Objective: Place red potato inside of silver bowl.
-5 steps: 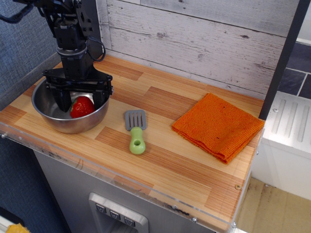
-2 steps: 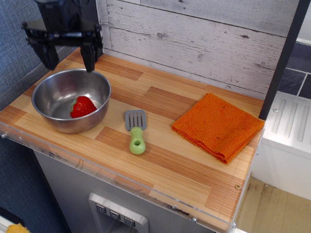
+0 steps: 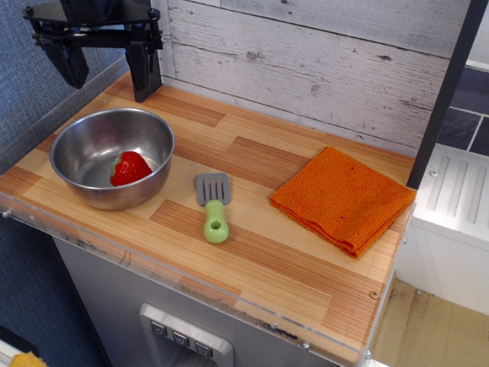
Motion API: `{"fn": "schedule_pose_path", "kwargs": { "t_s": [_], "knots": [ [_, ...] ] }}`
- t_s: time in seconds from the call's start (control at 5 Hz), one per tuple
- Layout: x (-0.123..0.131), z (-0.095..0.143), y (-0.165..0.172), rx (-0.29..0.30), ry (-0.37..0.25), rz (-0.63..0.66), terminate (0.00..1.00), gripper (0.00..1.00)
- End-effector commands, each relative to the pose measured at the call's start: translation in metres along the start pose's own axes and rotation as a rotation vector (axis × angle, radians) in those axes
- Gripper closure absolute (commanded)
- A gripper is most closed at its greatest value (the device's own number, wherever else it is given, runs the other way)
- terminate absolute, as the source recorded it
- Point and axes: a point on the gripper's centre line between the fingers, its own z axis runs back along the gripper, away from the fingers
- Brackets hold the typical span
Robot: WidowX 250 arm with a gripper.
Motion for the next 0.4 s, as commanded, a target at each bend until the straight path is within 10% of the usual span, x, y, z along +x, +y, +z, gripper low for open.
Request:
{"fn": "schedule_pose_path", "kwargs": {
  "t_s": [0.0,0.2],
  "knots": [
    [-0.0075,0.0107,0.0013,0.003,-0.034,0.003,0.0,0.0],
    [-0.0075,0.0107,0.0013,0.003,-0.034,0.003,1.0,0.0]
  ]
}}
